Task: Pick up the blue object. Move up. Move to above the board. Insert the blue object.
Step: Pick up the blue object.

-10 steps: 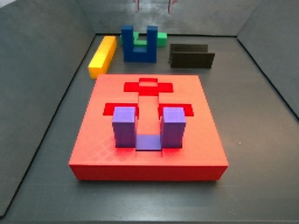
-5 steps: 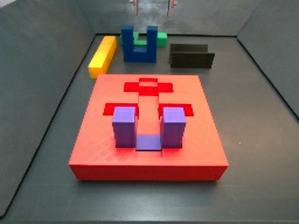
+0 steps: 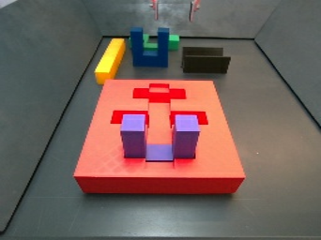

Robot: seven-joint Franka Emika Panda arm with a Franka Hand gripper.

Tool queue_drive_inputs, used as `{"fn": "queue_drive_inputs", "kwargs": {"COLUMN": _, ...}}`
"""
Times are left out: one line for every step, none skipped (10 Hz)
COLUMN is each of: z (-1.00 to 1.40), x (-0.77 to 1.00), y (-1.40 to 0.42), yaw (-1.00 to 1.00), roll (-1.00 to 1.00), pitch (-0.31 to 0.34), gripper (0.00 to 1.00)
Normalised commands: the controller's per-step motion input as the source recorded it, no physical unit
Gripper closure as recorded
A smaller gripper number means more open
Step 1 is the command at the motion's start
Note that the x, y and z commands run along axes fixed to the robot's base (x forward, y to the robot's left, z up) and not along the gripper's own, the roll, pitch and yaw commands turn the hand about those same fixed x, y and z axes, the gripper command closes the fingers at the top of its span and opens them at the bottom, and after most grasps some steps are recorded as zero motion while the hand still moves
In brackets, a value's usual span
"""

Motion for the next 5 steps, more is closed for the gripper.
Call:
{"fn": "queue_drive_inputs", "kwargs": {"z": -0.29, "x": 0.02, "y": -0.11, "yaw": 0.00, "roll": 0.09, "pitch": 0.000, "gripper": 0.00}}
{"fn": "queue_drive_inputs", "kwargs": {"z": -0.28, "x": 0.00, "y": -0.08, "yaw": 0.00, "roll": 0.11, "pitch": 0.000, "gripper": 0.00}}
{"fn": "queue_drive_inputs", "kwargs": {"z": -0.23, "x": 0.00, "y": -0.01, "yaw": 0.00, "roll": 0.10, "pitch": 0.000, "gripper": 0.00}}
{"fn": "queue_drive_inputs", "kwargs": {"z": -0.15, "x": -0.09, "y": 0.00, "yaw": 0.00, "roll": 0.04, "pitch": 0.000, "gripper": 0.00}}
{"fn": "queue_drive_inputs", "kwargs": {"z": -0.08, "x": -0.25, "y": 0.02, "yaw": -0.07, "roll": 0.00, "pitch": 0.000, "gripper": 0.00}}
